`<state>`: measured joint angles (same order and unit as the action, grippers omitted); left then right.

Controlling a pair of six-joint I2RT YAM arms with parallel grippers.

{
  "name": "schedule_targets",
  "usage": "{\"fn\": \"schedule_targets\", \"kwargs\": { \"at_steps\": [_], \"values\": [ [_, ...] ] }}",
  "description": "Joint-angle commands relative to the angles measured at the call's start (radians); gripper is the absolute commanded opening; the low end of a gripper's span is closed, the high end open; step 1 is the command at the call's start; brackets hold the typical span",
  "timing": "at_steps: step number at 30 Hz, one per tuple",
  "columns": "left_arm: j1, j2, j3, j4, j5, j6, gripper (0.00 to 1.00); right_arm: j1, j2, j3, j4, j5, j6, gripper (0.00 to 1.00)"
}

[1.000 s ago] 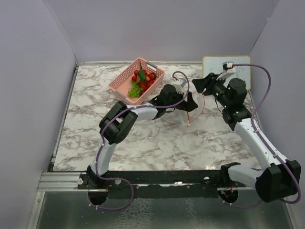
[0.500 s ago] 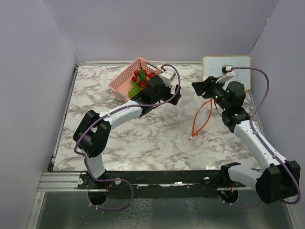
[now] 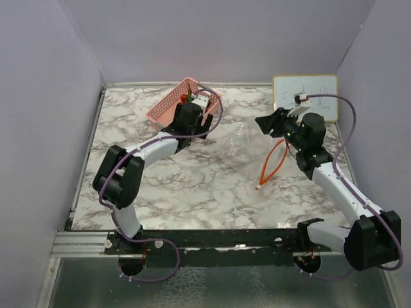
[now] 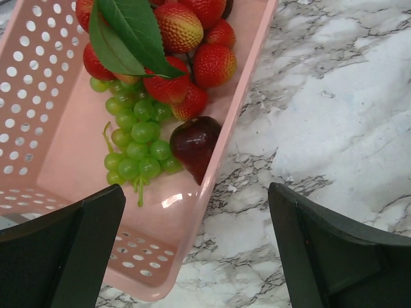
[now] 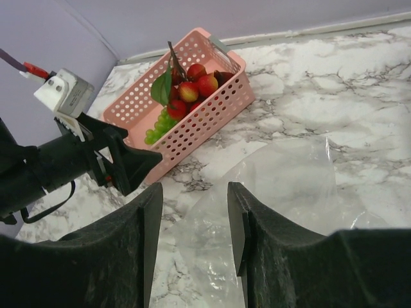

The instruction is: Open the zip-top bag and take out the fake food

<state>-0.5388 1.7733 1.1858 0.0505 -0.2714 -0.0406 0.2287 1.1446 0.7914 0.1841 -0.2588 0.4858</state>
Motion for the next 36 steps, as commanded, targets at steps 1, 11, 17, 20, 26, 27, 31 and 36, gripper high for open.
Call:
{"fn": "schedule_targets", "kwargs": {
  "at_steps": [1, 11, 17, 20, 26, 27, 31, 36],
  "values": [
    [0.005, -0.002, -0.002, 0.025, -0.094, 0.043, 0.97, -0.002, -0.014, -0.031, 0.056, -0.046, 0.023, 0.45],
    [0.038, 0.092, 0.031, -0.014, -0.061, 0.049, 0.81, -0.002, -0.071, -0.042, 0.015, -0.004, 0.008, 0.44],
    [0.059, 0.096, 0.031, -0.018, -0.085, 0.013, 0.37, -0.002, -0.067, -0.047, 0.023, -0.009, 0.014, 0.44],
    [0.068, 0.083, -0.001, -0.008, -0.080, -0.016, 0.30, -0.002, -0.064, -0.049, 0.032, -0.015, 0.022, 0.44],
    [0.080, 0.049, -0.049, -0.044, -0.181, -0.092, 0.16, -0.002, -0.048, -0.058, 0.052, -0.031, 0.028, 0.44],
    [0.085, 0.043, -0.050, -0.055, -0.195, -0.106, 0.14, -0.002, -0.043, -0.057, 0.055, -0.034, 0.029, 0.44],
    [0.129, 0.025, -0.062, -0.086, -0.217, -0.148, 0.13, -0.002, -0.029, -0.064, 0.076, -0.057, 0.037, 0.44],
    [0.187, -0.009, -0.111, -0.053, -0.169, -0.159, 0.16, -0.002, -0.019, -0.070, 0.089, -0.066, 0.037, 0.44]
  ]
}}
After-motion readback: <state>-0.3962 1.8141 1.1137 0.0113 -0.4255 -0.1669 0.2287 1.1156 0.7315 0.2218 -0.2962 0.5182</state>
